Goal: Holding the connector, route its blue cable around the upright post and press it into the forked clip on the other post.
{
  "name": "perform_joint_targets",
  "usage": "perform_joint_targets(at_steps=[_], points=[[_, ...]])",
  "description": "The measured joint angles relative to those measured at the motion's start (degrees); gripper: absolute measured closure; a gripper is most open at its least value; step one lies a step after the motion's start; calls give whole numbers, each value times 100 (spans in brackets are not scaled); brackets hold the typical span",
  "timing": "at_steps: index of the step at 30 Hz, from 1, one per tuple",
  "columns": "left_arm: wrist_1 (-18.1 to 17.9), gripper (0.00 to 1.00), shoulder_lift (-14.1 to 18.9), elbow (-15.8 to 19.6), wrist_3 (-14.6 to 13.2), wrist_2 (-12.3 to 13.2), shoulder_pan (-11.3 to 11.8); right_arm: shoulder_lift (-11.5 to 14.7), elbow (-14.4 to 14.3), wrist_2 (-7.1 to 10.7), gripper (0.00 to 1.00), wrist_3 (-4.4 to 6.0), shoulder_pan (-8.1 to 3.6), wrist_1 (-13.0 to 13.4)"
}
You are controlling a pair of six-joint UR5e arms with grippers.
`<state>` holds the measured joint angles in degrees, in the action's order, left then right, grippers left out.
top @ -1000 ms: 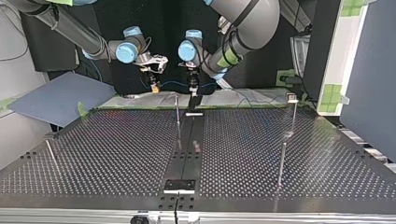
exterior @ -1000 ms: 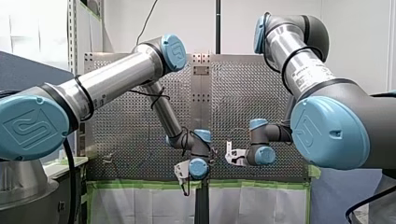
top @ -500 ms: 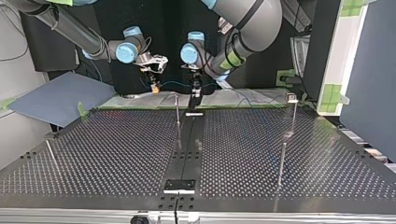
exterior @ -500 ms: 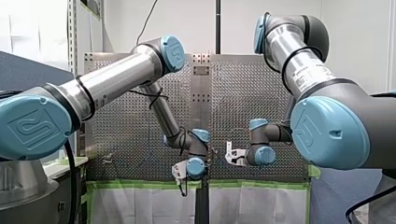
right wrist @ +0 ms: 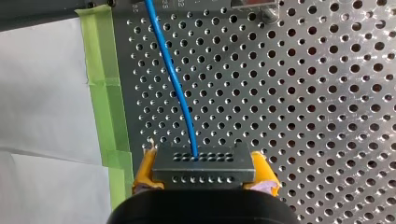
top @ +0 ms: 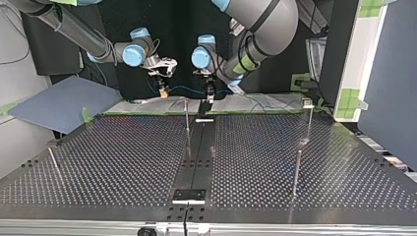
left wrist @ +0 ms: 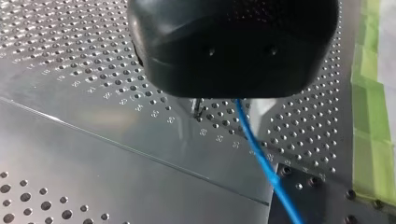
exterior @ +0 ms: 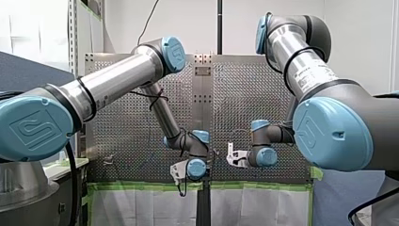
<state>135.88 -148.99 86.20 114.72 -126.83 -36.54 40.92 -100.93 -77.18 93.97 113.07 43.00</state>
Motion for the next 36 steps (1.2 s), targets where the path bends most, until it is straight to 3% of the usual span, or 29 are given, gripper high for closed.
perform_joint_targets(at_steps=[2,8,18,27,36], points=[[30,93,0,0,-102,-79,-14,0,0,0,100,0,0,3],[84,90,0,0,-383,-319,-41,0,1,-4,100,0,-5,-6],[77,87,4,-1,-495,-411,-61,0,4,-31,100,0,-39,-18],[-1,87,6,-68,-911,-438,-100,2,11,-68,100,12,-98,89],[164,87,7,-320,-1394,-645,-179,5,108,-152,100,41,-179,153]])
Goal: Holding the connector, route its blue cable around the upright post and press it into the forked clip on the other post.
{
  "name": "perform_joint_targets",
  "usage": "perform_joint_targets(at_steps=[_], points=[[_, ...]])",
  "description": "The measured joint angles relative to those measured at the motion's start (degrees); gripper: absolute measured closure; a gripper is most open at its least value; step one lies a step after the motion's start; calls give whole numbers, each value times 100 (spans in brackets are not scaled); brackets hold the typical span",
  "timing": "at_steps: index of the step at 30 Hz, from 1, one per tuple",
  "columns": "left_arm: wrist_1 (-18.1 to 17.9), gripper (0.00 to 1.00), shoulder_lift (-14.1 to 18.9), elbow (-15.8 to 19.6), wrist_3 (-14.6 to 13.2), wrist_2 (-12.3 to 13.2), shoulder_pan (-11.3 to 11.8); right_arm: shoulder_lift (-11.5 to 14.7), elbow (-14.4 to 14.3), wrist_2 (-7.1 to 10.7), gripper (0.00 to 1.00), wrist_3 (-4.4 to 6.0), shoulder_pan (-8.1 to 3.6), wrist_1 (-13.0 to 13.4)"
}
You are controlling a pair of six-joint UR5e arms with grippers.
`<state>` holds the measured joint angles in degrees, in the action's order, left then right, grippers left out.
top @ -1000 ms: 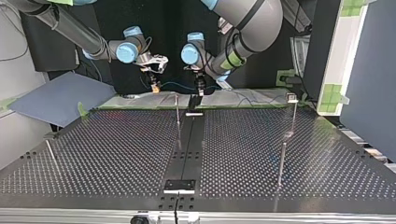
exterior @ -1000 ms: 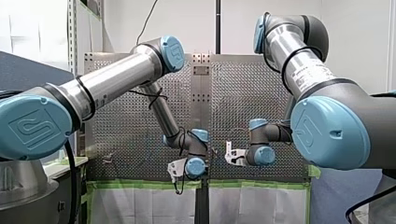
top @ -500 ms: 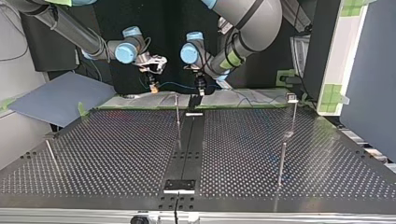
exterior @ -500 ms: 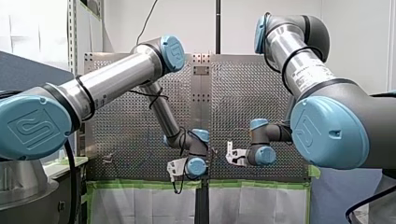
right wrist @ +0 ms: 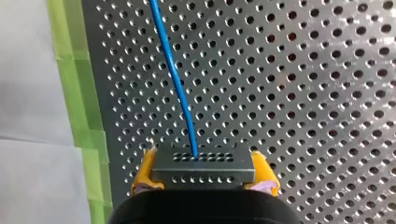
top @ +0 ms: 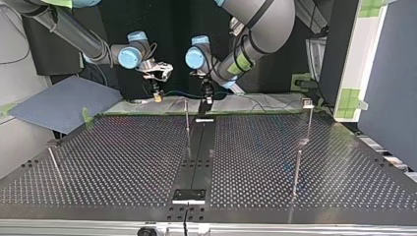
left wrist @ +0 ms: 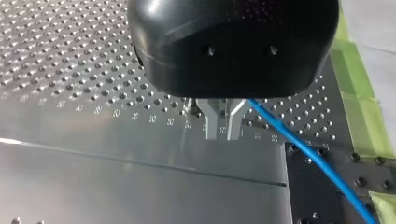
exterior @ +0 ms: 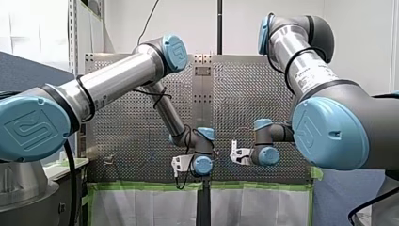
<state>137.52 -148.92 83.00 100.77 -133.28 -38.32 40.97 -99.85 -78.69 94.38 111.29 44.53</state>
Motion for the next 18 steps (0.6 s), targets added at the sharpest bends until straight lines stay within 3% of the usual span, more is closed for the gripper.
perform_joint_targets(at_steps=[5,10,15,18], points=[[123,87,-3,-72,-249,1,-52,-1,69,-13,100,2,-60,-29],[185,87,-6,-137,-329,115,-105,-3,104,-15,100,3,-125,-54],[331,85,-8,-225,-257,203,-129,-4,108,-22,100,6,-161,-63],[372,85,-8,-247,-120,306,-124,-4,109,-64,100,11,-245,-90]])
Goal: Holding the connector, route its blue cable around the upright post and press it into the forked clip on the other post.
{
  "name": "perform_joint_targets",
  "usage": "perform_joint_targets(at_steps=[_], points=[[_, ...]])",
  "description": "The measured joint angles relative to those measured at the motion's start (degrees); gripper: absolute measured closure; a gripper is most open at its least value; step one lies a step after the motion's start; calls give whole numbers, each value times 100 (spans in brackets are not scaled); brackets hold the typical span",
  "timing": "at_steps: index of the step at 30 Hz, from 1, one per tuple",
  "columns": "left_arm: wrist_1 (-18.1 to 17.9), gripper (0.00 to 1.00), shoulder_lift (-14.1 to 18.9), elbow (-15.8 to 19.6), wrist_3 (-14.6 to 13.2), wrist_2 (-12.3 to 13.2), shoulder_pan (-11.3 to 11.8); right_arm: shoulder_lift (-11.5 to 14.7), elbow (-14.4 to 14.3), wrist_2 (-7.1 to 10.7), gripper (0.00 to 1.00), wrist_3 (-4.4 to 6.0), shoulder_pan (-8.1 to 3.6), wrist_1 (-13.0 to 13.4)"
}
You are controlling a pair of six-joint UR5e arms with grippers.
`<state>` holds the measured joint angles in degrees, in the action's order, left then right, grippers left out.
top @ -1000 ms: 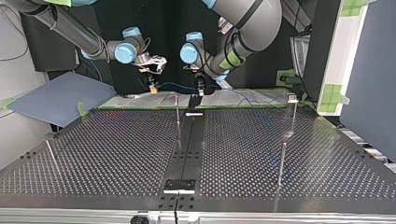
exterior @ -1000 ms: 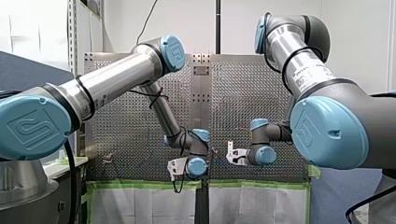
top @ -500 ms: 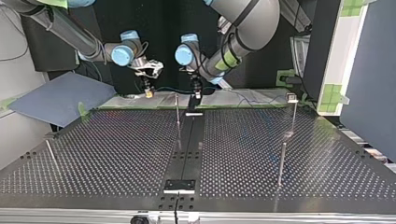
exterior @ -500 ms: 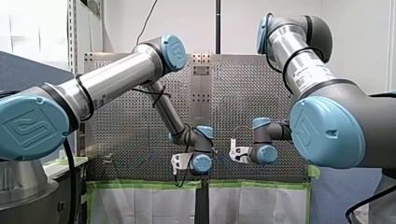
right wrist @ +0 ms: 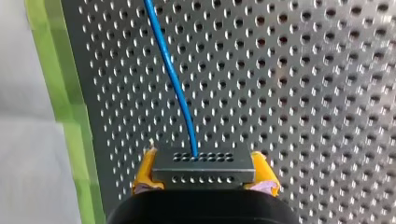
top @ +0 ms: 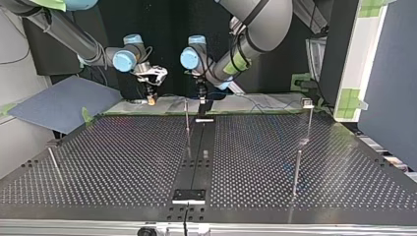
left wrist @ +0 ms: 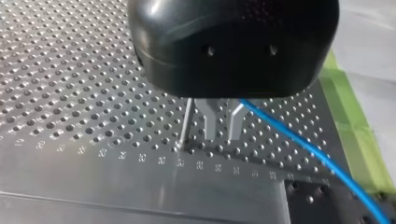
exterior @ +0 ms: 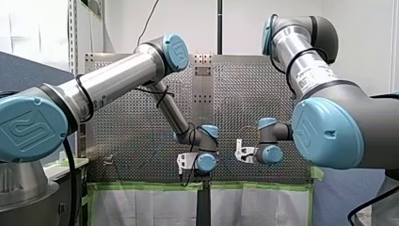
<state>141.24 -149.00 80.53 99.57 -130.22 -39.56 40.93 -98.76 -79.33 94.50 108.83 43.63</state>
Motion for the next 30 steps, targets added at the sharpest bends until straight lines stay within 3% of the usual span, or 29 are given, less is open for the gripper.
perform_joint_targets(at_steps=[6,12,30], points=[[47,85,0,-55,265,155,30,0,13,-38,100,29,-127,-20],[109,85,-1,-122,366,290,35,0,64,-67,100,40,-176,-63],[355,85,0,-397,728,611,113,0,109,-86,100,36,-196,17]])
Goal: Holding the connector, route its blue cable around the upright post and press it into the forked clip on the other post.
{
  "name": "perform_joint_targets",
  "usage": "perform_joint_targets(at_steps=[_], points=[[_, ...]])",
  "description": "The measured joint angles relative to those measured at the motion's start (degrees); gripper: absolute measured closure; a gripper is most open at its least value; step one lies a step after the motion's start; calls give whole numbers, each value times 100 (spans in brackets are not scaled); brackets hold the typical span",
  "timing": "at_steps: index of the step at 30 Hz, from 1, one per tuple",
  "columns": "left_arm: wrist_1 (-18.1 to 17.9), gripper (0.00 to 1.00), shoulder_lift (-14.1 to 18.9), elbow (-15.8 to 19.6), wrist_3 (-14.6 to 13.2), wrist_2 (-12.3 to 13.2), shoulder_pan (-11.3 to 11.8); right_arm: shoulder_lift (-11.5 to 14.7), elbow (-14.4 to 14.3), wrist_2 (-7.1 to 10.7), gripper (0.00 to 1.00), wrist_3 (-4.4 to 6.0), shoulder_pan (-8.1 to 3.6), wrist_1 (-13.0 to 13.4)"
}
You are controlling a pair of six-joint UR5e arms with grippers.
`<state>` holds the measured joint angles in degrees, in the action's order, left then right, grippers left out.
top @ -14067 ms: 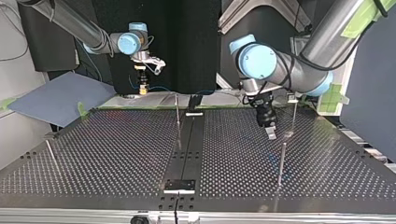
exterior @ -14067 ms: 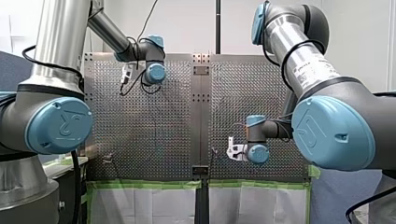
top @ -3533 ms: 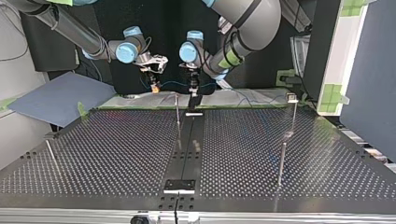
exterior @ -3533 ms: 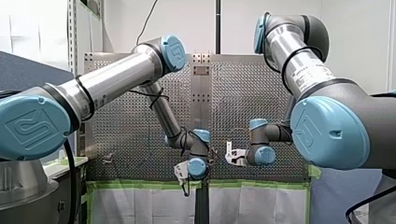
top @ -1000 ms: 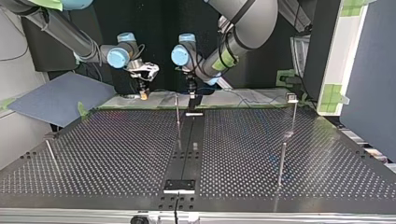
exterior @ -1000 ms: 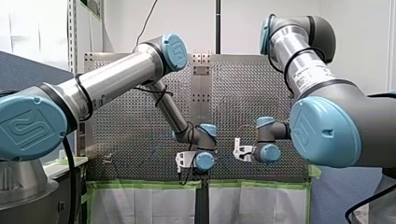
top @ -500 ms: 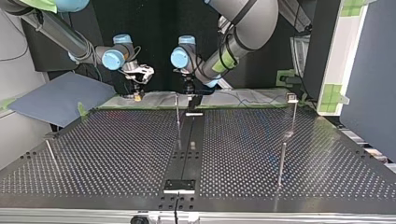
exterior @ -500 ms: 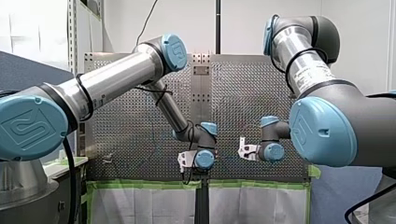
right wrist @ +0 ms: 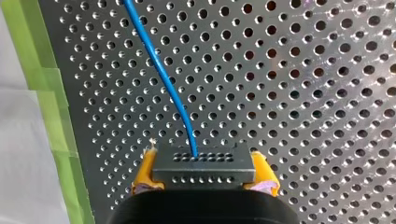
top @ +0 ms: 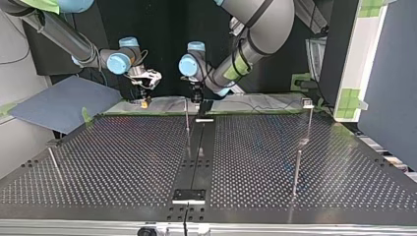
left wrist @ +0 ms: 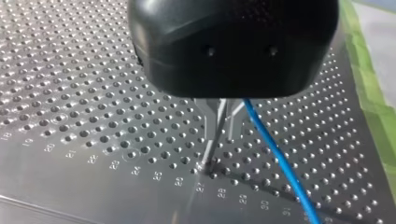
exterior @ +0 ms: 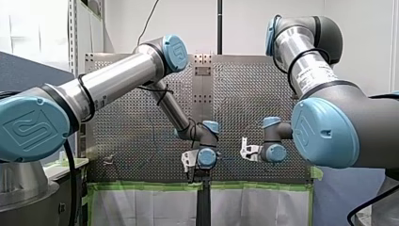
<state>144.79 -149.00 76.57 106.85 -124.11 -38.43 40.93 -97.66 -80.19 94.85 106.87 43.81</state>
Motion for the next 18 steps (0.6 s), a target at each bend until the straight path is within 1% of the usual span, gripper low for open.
perform_joint_targets(at_steps=[5,18], points=[[126,85,0,-95,39,63,44,0,22,-19,100,3,-14,36],[222,85,0,-114,76,270,267,0,112,-60,100,5,-52,34]])
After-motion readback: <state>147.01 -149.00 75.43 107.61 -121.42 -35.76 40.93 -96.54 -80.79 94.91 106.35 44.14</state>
